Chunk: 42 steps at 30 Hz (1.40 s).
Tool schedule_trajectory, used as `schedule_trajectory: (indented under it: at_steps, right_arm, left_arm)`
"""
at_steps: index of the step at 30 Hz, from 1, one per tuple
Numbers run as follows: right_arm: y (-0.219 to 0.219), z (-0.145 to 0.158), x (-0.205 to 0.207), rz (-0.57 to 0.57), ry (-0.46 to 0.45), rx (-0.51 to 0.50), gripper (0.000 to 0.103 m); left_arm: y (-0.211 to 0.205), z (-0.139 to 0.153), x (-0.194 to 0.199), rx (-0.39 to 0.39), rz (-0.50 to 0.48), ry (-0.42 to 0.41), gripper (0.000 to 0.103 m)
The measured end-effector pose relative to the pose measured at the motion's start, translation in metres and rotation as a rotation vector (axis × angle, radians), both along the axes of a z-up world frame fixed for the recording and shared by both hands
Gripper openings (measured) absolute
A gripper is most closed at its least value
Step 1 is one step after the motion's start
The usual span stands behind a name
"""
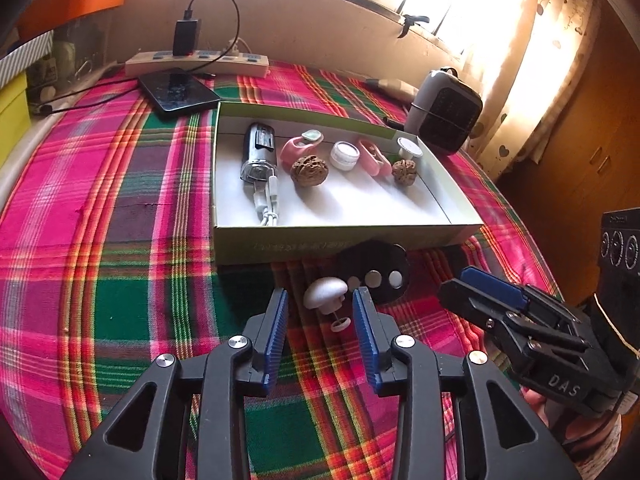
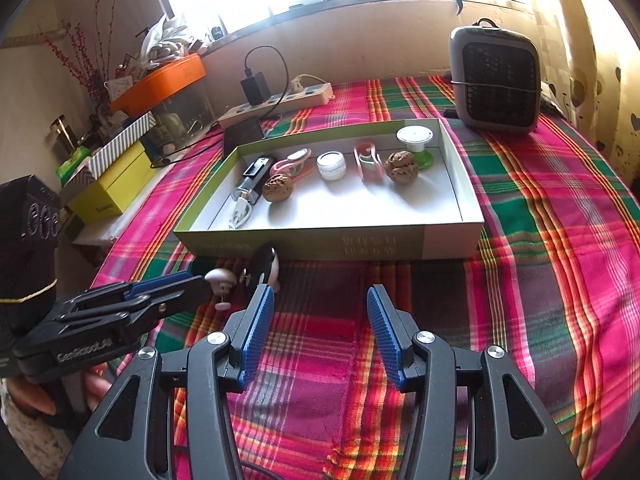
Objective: Organize objects
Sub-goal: 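Withdraw both tools toward the white knob and black remote, then grasp the white round knob with the left tool, then grasp the black round remote with the right tool while the left tool holds the knob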
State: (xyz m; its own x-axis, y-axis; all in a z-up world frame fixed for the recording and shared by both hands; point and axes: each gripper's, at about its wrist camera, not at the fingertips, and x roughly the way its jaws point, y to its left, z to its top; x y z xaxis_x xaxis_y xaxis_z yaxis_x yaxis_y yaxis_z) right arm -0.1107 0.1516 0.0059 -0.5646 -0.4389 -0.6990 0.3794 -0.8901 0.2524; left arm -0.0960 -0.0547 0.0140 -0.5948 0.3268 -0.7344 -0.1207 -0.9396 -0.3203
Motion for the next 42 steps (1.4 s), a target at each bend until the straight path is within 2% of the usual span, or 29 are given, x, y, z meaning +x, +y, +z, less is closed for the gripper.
schedule_trajectory:
  at_steps: [5,15,20,28,42]
  right_arm:
    - [0.002,0.000,0.001,-0.009,0.000,-0.003,0.050]
    - [0.005,-0.001,-0.003,-0.017,-0.014,-0.008,0.050]
    - [0.000,-0.002,-0.008,-0.002,-0.025,-0.023,0.050]
    - [-0.011,0.000,-0.007,0.021,-0.023,-0.071,0.050]
    - [-0.060,-0.011,-0.015,0.066,-0.016,0.052,0.050]
  left_arm:
    - [0.009,-0.002,-0.003,-0.051,-0.019,0.004,0.032]
    - [0.009,-0.006,-0.013,-0.075,0.008,-0.010,0.031]
    - [0.002,-0.007,-0.012,-0.076,0.016,-0.003,0.020]
    - [-0.007,-0.008,-0.004,-0.064,0.005,0.012,0.020]
    - [-0.026,-0.012,0.001,0.009,0.006,0.023,0.021]
